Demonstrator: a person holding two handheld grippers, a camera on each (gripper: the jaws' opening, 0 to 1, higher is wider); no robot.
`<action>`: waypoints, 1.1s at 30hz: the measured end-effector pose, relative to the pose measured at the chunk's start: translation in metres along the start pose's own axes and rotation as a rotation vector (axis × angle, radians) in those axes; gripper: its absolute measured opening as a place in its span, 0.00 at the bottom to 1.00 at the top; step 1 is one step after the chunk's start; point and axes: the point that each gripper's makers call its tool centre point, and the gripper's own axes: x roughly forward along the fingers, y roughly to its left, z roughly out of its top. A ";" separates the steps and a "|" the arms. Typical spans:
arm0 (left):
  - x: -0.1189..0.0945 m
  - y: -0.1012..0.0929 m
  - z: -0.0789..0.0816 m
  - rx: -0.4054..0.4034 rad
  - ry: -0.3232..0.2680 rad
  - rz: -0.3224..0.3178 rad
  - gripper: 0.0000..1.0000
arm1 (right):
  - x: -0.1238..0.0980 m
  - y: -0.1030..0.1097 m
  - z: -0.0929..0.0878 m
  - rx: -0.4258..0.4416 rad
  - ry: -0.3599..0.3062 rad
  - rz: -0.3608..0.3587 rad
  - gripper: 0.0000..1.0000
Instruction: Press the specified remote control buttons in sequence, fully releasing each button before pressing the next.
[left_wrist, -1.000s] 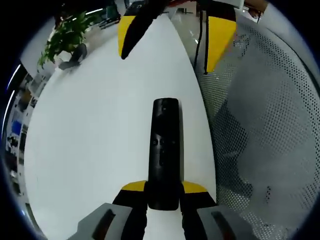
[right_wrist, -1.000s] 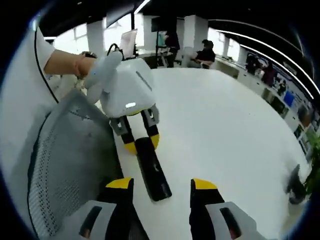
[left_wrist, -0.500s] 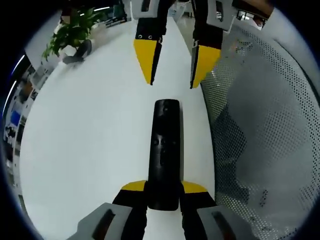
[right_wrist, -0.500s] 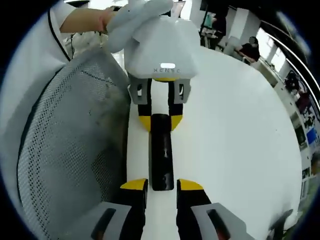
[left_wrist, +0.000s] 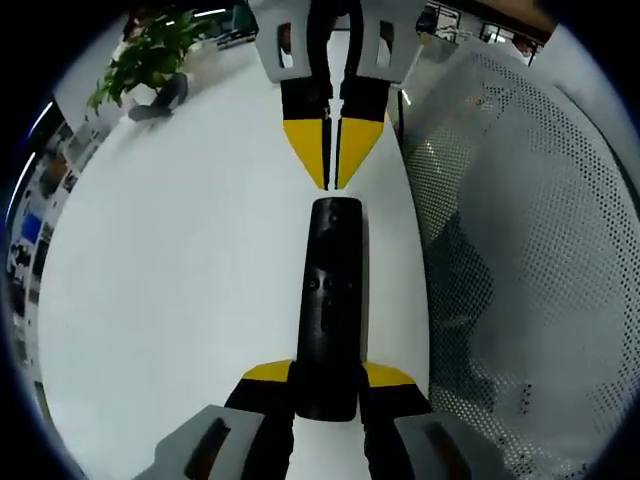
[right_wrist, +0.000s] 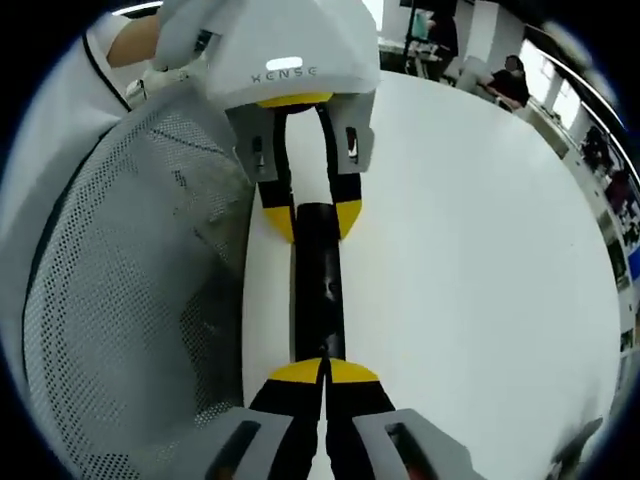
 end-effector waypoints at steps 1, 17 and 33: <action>0.000 0.000 0.000 -0.001 0.002 0.000 0.24 | 0.001 0.001 -0.001 0.005 0.003 0.005 0.00; 0.000 0.000 -0.001 0.000 0.010 0.000 0.24 | 0.009 0.003 -0.004 -0.010 0.025 -0.011 0.00; -0.001 0.000 -0.001 -0.011 -0.019 0.004 0.24 | 0.006 0.002 -0.001 0.124 -0.109 -0.108 0.00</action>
